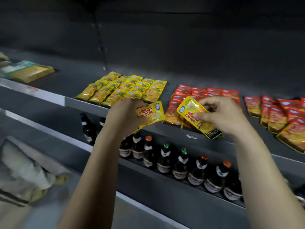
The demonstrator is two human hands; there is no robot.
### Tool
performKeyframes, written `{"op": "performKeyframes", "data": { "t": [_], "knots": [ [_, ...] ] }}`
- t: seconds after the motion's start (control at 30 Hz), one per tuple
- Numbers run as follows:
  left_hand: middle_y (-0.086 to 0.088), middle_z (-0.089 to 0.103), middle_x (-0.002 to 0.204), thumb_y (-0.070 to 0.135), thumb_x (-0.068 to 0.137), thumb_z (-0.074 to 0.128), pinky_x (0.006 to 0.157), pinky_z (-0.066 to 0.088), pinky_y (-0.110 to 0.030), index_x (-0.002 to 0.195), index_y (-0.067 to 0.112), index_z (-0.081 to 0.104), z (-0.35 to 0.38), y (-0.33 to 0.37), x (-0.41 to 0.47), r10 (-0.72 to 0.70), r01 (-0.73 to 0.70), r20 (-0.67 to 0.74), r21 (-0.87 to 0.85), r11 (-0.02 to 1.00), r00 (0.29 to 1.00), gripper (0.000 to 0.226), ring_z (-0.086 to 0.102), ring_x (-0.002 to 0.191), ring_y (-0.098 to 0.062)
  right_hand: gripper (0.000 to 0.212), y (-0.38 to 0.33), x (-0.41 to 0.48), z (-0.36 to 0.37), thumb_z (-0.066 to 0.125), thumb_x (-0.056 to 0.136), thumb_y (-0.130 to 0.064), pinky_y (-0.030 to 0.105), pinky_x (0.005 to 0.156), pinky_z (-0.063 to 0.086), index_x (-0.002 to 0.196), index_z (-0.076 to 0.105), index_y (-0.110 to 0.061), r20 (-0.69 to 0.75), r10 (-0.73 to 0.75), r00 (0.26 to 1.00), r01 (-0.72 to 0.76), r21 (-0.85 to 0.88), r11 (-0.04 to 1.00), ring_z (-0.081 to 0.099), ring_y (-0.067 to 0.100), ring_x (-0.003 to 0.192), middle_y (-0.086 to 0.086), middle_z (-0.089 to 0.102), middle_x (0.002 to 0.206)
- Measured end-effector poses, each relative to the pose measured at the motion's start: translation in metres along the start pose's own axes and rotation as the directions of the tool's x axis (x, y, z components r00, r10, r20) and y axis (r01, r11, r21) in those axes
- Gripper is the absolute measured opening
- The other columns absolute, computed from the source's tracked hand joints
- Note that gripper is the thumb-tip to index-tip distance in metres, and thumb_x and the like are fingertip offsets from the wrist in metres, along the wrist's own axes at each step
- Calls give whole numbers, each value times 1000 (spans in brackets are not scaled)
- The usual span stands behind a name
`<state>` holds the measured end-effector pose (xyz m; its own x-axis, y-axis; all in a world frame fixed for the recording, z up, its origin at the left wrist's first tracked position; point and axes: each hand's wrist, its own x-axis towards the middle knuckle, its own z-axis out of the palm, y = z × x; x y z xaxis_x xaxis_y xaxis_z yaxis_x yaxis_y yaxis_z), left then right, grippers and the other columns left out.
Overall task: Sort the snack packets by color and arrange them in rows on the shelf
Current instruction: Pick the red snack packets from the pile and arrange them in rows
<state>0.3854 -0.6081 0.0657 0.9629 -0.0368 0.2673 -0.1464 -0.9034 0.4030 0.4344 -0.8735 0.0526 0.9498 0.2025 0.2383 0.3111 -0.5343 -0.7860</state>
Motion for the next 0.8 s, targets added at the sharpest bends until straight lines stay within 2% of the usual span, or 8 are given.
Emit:
{"op": "performKeyframes", "data": {
  "t": [0.13,0.27,0.33,0.4,0.43,0.53,0.67,0.8],
  "knots": [
    [-5,69,94,29,78,75,72,48,-35,108,22,70,-12,-33,0,2,-1,-25,20,1000,1000,31,61,90,-31,19,-18,11,34,84,70,-15,49,80,54,79,73,-27,-4,-15,1000,15,-47,999,68,27,84,5,73,84],
    [-7,69,98,28,79,75,70,43,-32,112,20,70,-14,-54,9,28,-26,-42,35,999,999,34,61,92,-32,19,-28,22,50,84,71,-19,51,78,55,85,75,-26,2,-9,1000,9,-67,998,70,27,81,2,74,83],
    [-8,70,99,28,78,75,73,47,-35,111,20,70,-13,-61,15,39,-37,-56,37,999,998,34,61,94,-33,17,-31,30,53,84,72,-18,46,76,56,83,74,-27,10,-15,1000,16,-88,996,69,20,76,-1,72,80],
    [-9,70,103,27,78,75,78,49,-38,113,20,70,-11,-66,23,43,-41,-52,43,998,998,36,60,99,-33,18,-35,37,54,83,73,-17,35,72,55,80,72,-30,13,-20,1000,21,-110,994,63,7,67,-6,69,75],
    [-9,70,106,27,78,76,79,48,-37,114,19,70,-11,-69,27,48,-46,-48,47,998,998,38,60,101,-33,19,-36,41,56,83,73,-18,34,72,54,82,72,-30,6,-24,1000,25,-120,992,62,7,67,-6,69,77],
    [-9,70,108,27,78,76,78,46,-36,115,18,69,-11,-78,41,66,-63,-63,56,996,996,39,60,102,-33,20,-40,53,62,83,72,-20,40,76,56,90,75,-25,-7,-21,1000,20,-125,992,65,16,74,1,73,85],
    [-12,70,98,26,77,77,71,43,-34,108,16,71,-14,-94,58,100,-95,-96,56,994,990,33,60,93,-35,20,-43,67,73,83,73,-20,44,78,57,91,76,-24,4,10,1000,-10,-126,992,67,14,74,-2,73,84],
    [-8,70,105,29,77,77,73,42,-31,116,17,69,-14,-113,80,114,-116,-113,-9,993,987,41,62,93,-28,16,-44,79,89,81,75,-16,43,82,56,90,74,-18,-30,65,997,-68,-99,993,69,13,77,-4,74,83]
  ]
}}
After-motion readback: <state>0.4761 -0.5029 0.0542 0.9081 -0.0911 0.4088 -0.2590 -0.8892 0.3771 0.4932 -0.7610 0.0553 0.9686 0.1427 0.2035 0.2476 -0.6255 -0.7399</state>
